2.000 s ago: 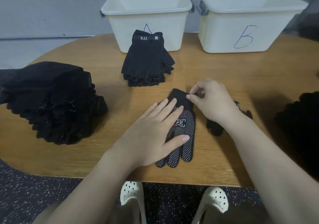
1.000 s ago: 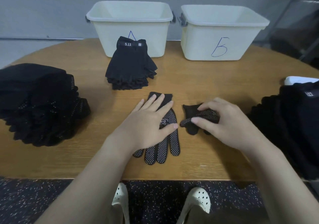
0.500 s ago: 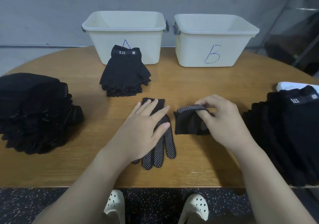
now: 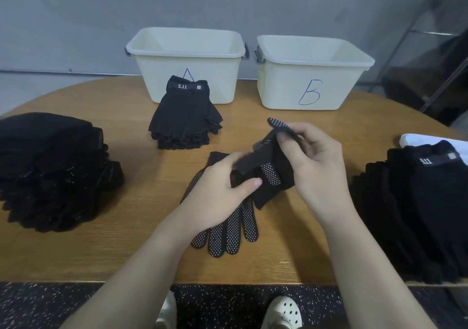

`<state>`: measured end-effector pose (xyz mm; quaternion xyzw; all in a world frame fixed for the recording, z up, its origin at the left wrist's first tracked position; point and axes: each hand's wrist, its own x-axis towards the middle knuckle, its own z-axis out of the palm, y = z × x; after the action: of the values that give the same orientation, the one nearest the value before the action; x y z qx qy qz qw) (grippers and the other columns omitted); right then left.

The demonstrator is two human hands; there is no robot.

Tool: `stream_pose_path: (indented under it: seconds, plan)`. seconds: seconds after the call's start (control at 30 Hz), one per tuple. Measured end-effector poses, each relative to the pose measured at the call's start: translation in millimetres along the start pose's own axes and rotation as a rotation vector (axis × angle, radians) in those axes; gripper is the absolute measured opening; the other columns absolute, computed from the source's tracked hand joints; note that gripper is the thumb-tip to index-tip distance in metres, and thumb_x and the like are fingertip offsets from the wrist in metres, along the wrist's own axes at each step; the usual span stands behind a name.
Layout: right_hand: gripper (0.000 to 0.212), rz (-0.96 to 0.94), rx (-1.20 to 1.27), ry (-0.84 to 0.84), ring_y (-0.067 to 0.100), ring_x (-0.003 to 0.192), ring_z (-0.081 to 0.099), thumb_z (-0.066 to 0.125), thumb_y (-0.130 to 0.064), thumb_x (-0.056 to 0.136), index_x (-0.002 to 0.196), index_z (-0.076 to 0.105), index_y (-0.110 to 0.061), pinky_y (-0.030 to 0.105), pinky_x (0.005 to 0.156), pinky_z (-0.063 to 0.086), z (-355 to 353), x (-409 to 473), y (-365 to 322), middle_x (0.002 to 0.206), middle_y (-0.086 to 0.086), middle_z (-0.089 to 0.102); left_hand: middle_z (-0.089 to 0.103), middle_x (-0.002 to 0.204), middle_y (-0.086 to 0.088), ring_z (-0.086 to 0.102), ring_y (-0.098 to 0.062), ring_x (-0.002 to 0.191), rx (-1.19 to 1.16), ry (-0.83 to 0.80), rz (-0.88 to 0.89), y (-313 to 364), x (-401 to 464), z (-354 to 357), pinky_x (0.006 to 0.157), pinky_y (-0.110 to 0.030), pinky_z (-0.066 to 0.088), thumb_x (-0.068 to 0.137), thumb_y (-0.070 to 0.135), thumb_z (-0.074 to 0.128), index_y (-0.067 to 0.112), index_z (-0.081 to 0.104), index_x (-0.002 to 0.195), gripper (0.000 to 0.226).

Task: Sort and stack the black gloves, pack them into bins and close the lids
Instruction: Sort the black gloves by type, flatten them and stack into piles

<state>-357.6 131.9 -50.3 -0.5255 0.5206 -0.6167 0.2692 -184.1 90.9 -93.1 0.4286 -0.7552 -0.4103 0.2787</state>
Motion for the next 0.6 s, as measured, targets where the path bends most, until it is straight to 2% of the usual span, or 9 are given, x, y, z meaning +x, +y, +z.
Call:
stream_pose_path:
  seconds: [0.07,0.13,0.2,0.3,0.4,0.47,0.53,0.6]
  plan:
    - [0.015,-0.002,0.04,0.015,0.015,0.087,0.071,0.063,-0.009,0.1,0.095,0.074,-0.016,0.034,0.082,0.058,2,1,-3,0.092,0.0,0.077,0.071,0.12,0.014,0.063,-0.006,0.12,-0.06,-0.001,-0.001,2,1,-2,0.109,-0.045,0.047,0.092,0.041,0.07,0.03,0.064,0.127,0.037]
    - [0.016,0.002,0.064,0.024,0.015,0.086,0.07,0.062,-0.008,0.101,0.094,0.074,-0.016,0.036,0.081,0.057,3,2,-4,0.091,0.001,0.076,0.074,0.11,0.007,0.068,-0.008,0.11,-0.134,0.002,-0.023,5,-1,-6,0.106,-0.044,0.05,0.094,0.031,0.073,0.029,0.069,0.118,0.024]
    - [0.016,0.012,0.082,0.026,0.014,0.085,0.069,0.063,-0.008,0.1,0.093,0.074,-0.017,0.036,0.08,0.057,5,3,-3,0.091,0.001,0.076,0.076,0.104,-0.003,0.073,-0.012,0.1,-0.21,0.017,-0.053,7,-3,-12,0.1,-0.04,0.055,0.095,0.02,0.073,0.026,0.071,0.117,0.022]
    - [0.016,0.019,0.07,0.015,0.013,0.089,0.07,0.063,-0.008,0.1,0.094,0.075,-0.017,0.036,0.084,0.057,6,5,0,0.093,-0.001,0.077,0.079,0.097,-0.001,0.076,-0.014,0.093,-0.329,0.069,-0.13,9,-5,-23,0.091,-0.034,0.058,0.094,0.012,0.072,0.017,0.073,0.114,0.021]
    - [0.019,0.038,0.058,-0.016,0.008,0.089,0.069,0.064,-0.006,0.099,0.094,0.077,-0.019,0.03,0.083,0.055,9,7,2,0.092,-0.007,0.077,0.08,0.095,0.0,0.076,-0.015,0.088,-0.325,0.049,-0.205,2,-6,-36,0.086,-0.031,0.057,0.097,0.013,0.068,0.017,0.078,0.101,0.011]
    - [0.02,0.085,0.071,-0.033,0.005,0.087,0.067,0.067,-0.004,0.097,0.096,0.077,-0.021,0.028,0.078,0.054,12,8,4,0.092,-0.011,0.076,0.078,0.093,-0.007,0.066,-0.025,0.079,-0.327,-0.026,-0.222,-5,-8,-42,0.079,-0.035,0.052,0.101,0.018,0.064,0.017,0.079,0.091,0.018]
    - [0.02,0.114,0.061,-0.043,0.007,0.088,0.067,0.07,-0.001,0.094,0.097,0.076,-0.02,0.034,0.076,0.059,13,8,6,0.092,-0.01,0.075,0.075,0.091,-0.01,0.057,-0.025,0.075,-0.412,-0.005,-0.224,-7,-11,-43,0.071,-0.034,0.046,0.103,0.015,0.06,0.009,0.076,0.091,0.021]
    - [0.025,0.106,0.036,-0.053,0.008,0.087,0.067,0.069,0.004,0.091,0.094,0.075,-0.02,0.036,0.076,0.061,15,9,8,0.089,-0.01,0.074,0.078,0.098,-0.008,0.069,-0.023,0.083,-0.492,0.078,-0.216,-6,-15,-44,0.074,-0.034,0.052,0.103,0.012,0.057,0.006,0.075,0.101,0.019]
